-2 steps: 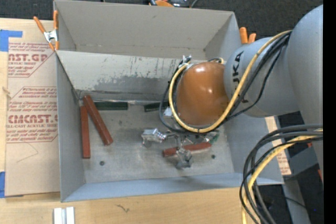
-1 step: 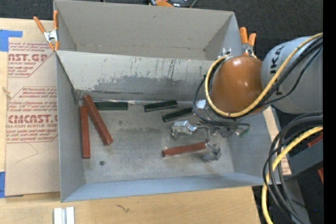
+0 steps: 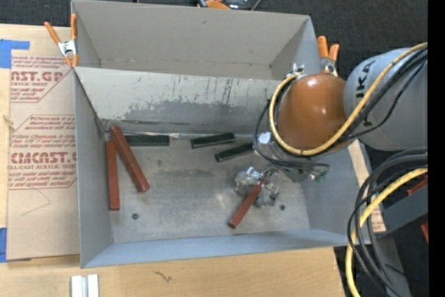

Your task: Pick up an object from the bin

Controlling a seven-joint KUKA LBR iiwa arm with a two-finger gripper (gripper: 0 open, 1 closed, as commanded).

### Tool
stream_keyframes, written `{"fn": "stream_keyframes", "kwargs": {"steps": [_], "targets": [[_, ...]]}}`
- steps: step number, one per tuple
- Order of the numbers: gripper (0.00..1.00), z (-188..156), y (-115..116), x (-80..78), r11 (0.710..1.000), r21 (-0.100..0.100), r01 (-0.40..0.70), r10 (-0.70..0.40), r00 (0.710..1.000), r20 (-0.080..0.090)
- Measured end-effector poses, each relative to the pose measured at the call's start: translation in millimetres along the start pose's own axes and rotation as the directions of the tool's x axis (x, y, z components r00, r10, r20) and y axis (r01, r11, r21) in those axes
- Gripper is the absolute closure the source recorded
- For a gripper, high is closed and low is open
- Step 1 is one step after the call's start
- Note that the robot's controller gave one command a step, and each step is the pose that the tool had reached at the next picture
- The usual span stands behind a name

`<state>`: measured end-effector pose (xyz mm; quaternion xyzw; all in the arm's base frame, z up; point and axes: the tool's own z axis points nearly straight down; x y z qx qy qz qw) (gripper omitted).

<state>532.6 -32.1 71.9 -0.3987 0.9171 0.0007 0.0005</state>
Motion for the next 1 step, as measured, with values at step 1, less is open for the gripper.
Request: {"fn": "stream_keyframes", "kwargs": {"steps": [1], "targets": [[1.0,-180.2,6.0,-15.6,0.999,0.008,0.041,-0.041,0.999,0.006]]}}
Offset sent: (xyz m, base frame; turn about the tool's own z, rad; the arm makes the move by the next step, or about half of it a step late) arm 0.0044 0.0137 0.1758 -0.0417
